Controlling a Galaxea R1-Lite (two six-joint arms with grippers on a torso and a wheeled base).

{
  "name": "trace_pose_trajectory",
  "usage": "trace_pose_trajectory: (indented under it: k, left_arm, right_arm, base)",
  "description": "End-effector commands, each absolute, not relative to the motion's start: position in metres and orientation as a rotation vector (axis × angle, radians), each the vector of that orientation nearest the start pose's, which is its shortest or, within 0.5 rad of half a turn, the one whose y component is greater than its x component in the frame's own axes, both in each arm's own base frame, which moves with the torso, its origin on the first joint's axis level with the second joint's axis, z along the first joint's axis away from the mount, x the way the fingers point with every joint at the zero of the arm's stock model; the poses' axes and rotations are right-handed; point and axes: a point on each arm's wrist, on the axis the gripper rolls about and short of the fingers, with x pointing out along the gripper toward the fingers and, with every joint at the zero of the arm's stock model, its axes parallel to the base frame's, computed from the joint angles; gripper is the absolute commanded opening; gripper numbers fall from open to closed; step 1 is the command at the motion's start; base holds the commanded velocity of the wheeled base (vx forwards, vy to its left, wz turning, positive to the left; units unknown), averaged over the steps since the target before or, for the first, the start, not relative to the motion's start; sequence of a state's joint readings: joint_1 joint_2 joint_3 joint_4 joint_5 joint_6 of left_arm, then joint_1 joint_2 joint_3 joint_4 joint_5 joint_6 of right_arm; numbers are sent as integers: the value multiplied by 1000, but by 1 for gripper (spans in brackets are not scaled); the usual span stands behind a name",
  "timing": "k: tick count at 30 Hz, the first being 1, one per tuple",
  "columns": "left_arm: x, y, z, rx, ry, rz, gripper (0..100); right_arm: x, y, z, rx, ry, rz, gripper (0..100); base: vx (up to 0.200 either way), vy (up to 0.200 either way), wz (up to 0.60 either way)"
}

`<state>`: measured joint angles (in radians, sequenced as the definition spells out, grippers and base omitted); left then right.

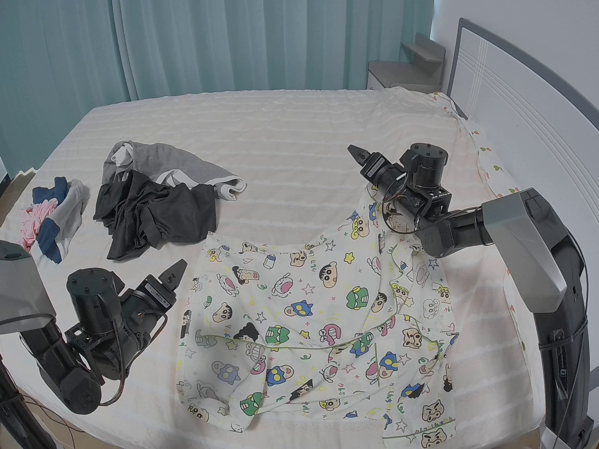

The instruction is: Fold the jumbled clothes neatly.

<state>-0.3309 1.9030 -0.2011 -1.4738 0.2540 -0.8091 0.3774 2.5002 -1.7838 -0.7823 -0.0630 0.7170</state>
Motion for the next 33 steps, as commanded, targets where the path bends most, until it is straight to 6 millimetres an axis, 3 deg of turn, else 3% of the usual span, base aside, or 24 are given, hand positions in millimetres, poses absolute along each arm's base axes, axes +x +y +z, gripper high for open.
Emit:
trace_pose_trajectory:
  k: [1, 7, 9, 11, 14, 17, 21, 26, 33]
  left_arm:
    - [239, -74, 77, -741, 235, 24, 100]
    - [239, -74, 77, -741, 234, 24, 100]
    - [239, -74, 77, -741, 234, 24, 100]
    - [239, -74, 77, -741, 234, 24, 100]
    - [238, -74, 78, -740, 231, 22, 100]
    - [238, -74, 78, -741, 230, 22, 100]
    - [237, -74, 78, -740, 229, 22, 100]
    - [236, -74, 79, -742, 223, 10, 100]
    - [230, -74, 73, -741, 288, -43, 100]
  right_arm:
    - [492, 183, 116, 687, 86, 287, 100]
    - [486, 178, 89, 586, 155, 256, 100]
    - [484, 180, 94, 572, 128, 270, 100]
    - [473, 189, 111, 582, 74, 314, 100]
    - [452, 202, 122, 577, 85, 371, 100]
    - [442, 202, 127, 572, 102, 382, 100]
    - [440, 184, 122, 565, 126, 337, 100]
    - [418, 132, 116, 548, 205, 224, 100]
    - [387, 75, 110, 527, 263, 134, 100]
  base:
    - [0, 0, 0]
    - [0, 0, 0]
    - [0, 0, 0]
    - [0, 0, 0]
    - [0, 0, 0]
    - [0, 0, 0]
    - [0, 0, 0]
    - [0, 0, 0]
    - [0, 0, 0]
